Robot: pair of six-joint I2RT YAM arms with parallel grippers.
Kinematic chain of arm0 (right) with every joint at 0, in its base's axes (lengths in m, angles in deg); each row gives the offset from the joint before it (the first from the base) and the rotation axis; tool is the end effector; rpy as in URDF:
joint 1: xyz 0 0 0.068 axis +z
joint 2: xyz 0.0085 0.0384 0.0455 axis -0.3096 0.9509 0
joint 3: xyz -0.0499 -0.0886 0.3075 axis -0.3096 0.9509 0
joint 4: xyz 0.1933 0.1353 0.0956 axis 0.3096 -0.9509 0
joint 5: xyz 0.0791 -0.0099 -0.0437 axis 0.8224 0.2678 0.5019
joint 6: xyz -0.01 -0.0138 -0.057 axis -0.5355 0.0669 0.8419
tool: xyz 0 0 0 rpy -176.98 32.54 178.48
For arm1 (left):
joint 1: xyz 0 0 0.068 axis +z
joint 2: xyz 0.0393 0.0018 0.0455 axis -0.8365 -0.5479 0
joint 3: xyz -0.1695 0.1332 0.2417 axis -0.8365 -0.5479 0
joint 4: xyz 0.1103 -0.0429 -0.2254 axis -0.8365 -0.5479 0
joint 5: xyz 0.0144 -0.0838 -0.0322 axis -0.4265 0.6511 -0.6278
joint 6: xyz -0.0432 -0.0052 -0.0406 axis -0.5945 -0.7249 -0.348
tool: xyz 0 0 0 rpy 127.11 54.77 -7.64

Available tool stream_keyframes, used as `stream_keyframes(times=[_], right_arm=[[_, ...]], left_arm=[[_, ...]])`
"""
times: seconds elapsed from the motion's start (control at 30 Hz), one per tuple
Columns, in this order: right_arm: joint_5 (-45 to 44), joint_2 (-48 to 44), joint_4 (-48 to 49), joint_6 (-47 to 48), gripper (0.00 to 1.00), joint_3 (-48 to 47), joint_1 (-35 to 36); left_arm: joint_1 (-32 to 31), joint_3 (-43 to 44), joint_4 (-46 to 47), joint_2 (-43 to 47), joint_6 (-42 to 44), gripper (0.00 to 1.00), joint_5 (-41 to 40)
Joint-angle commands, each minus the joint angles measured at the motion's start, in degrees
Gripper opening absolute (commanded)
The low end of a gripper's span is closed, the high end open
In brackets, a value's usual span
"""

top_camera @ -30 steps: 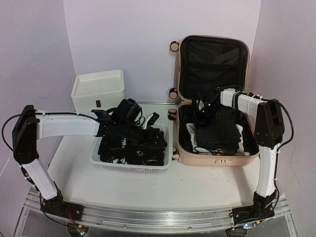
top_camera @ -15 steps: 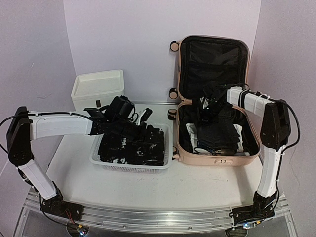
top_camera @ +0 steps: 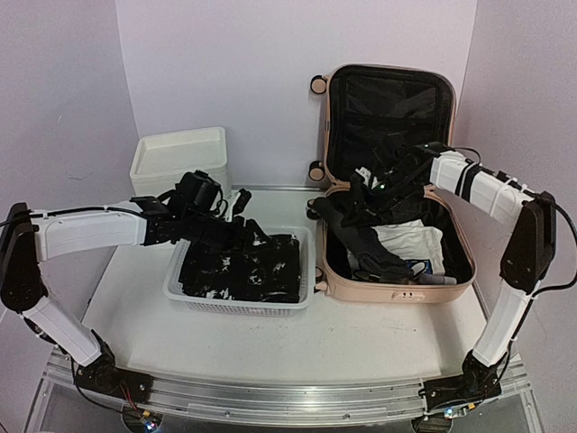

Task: Open, take out, and arrange the luggage

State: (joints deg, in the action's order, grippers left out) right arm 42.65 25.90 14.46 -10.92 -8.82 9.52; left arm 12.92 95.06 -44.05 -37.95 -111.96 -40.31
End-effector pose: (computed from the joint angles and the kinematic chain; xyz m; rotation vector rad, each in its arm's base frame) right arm 0.3292 0.1958 0.3486 -0.1741 2.7952 0.9667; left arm 0.2325 -0.2472 0.3179 0.4388 2.4106 -1.1378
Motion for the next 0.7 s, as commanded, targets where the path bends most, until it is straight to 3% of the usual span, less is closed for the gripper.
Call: stream_keyframes(times=[0.0, 0.13, 0.27, 0.43, 0.67], right_arm=[[5.16, -3.42, 1.44, -6.05, 0.00, -1.39, 5.38], [3.38, -1.79, 4.69, -11.00, 0.00, -2.43, 9.78], [-0.36, -0.23, 9.59, -16.37, 0.00, -2.68, 12.95], [-5.13, 2.86, 15.82, -22.21, 0.00, -4.21, 16.26], [-12.47, 9.60, 20.14, -25.25, 0.00, -10.29, 20.96]], left_arm=[[5.42, -1.89, -4.76, 8.20, 2.51, 0.65, -6.38], [8.42, -1.63, -16.49, 13.81, 8.27, 0.70, -18.98], [12.45, -4.42, -24.35, 19.10, 8.32, 0.80, -31.64], [19.57, -9.04, -26.08, 22.64, 5.05, 0.85, -30.48], [20.55, -12.50, -23.22, 17.08, 2.94, 0.80, -22.68]])
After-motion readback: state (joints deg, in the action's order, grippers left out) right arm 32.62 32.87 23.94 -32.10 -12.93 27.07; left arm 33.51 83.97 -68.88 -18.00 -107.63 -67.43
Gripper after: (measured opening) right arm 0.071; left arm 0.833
